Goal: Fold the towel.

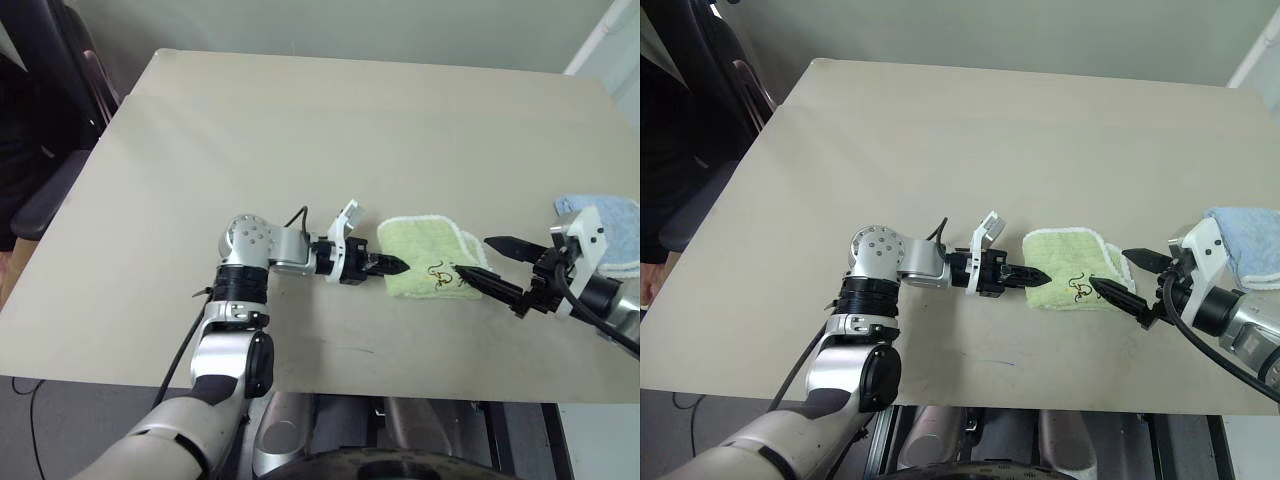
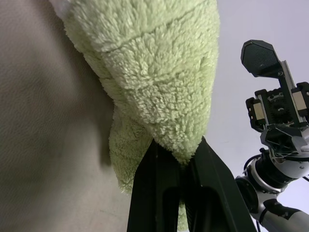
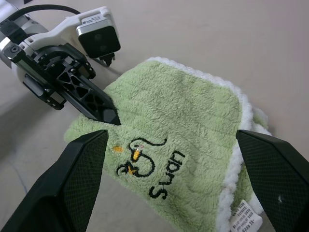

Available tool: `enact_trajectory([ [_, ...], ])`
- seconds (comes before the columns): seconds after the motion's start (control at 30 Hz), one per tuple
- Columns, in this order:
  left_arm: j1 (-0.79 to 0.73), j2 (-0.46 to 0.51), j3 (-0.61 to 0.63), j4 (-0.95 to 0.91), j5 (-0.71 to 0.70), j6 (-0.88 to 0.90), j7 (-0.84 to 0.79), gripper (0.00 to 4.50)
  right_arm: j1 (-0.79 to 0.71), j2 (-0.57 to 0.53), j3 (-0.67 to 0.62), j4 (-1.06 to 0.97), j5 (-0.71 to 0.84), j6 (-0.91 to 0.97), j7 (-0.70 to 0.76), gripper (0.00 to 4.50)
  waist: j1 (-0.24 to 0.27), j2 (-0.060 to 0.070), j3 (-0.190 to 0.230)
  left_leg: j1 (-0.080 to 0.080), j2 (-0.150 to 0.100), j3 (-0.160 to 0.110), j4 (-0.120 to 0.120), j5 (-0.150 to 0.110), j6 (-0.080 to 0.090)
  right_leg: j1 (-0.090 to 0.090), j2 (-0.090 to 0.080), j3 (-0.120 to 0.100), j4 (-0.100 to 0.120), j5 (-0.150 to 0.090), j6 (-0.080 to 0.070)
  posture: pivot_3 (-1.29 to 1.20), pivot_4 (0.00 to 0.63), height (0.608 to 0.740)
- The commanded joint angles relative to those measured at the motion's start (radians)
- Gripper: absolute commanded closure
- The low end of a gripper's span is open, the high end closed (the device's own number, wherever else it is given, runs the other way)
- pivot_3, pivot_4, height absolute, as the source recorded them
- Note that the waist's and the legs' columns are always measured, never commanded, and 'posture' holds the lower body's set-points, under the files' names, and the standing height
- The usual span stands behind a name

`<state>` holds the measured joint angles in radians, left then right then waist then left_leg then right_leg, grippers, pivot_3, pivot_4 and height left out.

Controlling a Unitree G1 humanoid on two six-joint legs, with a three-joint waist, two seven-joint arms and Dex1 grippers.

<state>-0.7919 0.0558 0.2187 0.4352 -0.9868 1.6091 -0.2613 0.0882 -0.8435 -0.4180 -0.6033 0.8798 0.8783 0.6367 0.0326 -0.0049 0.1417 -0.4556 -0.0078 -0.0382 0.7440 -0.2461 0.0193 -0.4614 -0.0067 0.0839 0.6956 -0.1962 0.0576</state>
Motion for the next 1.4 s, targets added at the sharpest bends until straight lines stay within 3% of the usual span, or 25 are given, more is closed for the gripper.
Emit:
enact_trajectory([
  [0.03, -0.001, 0.041, 0.013, -0.045, -0.022, 0.005, -0.048, 4.47, -0.001, -0.003, -0.044, -0.029, 0.009, -0.019, -0.006, 0.00, -0.001, 0.000, 0.000, 0.000, 0.000, 0.000, 0.000, 0.000, 0.000, 0.000, 0.000, 0.000, 0.000, 0.000, 0.000, 0.00, 0.150, 0.697],
  [0.17, -0.023, 0.112, 0.027, -0.049, -0.031, 0.005, -0.093, 4.47, -0.004, -0.003, -0.049, -0.027, 0.008, -0.022, -0.005, 0.00, -0.009, 0.000, 0.000, 0.001, 0.000, 0.000, -0.001, -0.004, 0.003, 0.000, 0.001, 0.000, 0.000, 0.000, 0.000, 0.00, 0.150, 0.697],
  [0.57, -0.147, 0.394, 0.097, 0.109, 0.116, -0.155, -0.223, 4.47, -0.088, 0.013, 0.019, 0.036, -0.032, -0.061, 0.004, 0.00, -0.011, -0.001, 0.001, -0.001, 0.000, -0.001, -0.003, -0.004, 0.001, -0.004, 0.001, 0.001, 0.000, -0.001, -0.002, 0.00, 0.150, 0.697],
  [0.7, -0.160, 0.452, 0.091, 0.187, 0.189, -0.257, -0.260, 4.47, -0.121, 0.016, 0.050, 0.065, -0.048, -0.075, 0.019, 0.00, -0.011, -0.001, 0.001, -0.004, 0.000, -0.001, -0.005, 0.002, -0.009, -0.008, 0.001, 0.000, 0.000, -0.002, -0.003, 0.00, 0.150, 0.697],
  [1.4, -0.258, 0.759, 0.169, 0.675, 0.447, -0.685, -0.355, 4.47, -0.224, 0.021, 0.156, 0.154, -0.112, -0.115, 0.076, 0.00, -0.012, -0.002, 0.001, -0.016, 0.001, -0.002, -0.008, 0.003, -0.011, -0.022, 0.002, -0.001, 0.001, 0.000, -0.010, 0.00, 0.150, 0.697],
])
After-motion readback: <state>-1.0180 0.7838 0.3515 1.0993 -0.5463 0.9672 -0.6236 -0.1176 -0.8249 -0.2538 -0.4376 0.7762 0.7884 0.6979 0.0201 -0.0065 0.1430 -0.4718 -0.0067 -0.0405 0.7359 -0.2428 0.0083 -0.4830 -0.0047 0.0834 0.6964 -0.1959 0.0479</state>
